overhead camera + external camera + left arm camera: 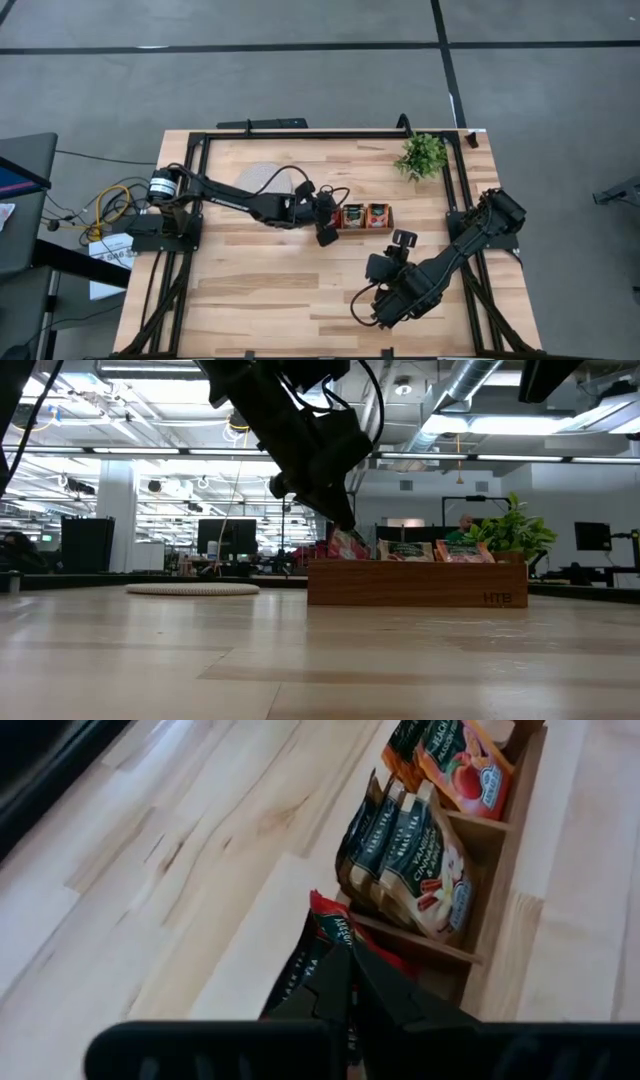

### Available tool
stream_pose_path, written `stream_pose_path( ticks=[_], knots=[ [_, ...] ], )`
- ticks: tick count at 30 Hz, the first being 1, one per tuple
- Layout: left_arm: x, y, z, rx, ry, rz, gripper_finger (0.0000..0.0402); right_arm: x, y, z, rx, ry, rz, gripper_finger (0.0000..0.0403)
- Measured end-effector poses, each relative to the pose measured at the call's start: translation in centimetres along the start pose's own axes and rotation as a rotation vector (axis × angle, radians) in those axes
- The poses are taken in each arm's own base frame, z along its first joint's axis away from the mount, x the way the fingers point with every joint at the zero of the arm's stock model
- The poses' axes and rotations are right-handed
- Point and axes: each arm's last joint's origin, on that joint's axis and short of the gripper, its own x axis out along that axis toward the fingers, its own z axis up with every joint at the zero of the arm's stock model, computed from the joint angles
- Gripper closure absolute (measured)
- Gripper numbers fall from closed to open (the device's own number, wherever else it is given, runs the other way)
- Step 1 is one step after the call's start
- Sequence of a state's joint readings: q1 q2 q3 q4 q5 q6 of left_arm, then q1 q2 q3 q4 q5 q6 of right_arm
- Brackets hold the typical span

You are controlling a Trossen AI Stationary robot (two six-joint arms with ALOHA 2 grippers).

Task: Pick & Place Tea
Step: Put the red tea bag into the left section of the wooden organizer, then return to Home Position

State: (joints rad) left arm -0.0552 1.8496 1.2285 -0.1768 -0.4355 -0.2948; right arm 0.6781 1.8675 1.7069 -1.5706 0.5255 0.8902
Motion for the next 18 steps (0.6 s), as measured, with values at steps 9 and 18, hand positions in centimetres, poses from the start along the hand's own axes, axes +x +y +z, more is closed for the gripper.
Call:
stream_pose_path(
  ticks=[9, 18],
  knots=[
    [0.38, 0.84, 0.23, 0.009, 0.005, 0.011, 0.0349, 0.00, 0.03, 0.02, 0.003, -0.002, 0.003, 0.0284],
    [0.18, 0.99, -0.29, 0.117, 0.061, 0.025, 0.0278, 0.00, 0.04, 0.02, 0.003, -0.001, 0.004, 0.0284]
  ],
)
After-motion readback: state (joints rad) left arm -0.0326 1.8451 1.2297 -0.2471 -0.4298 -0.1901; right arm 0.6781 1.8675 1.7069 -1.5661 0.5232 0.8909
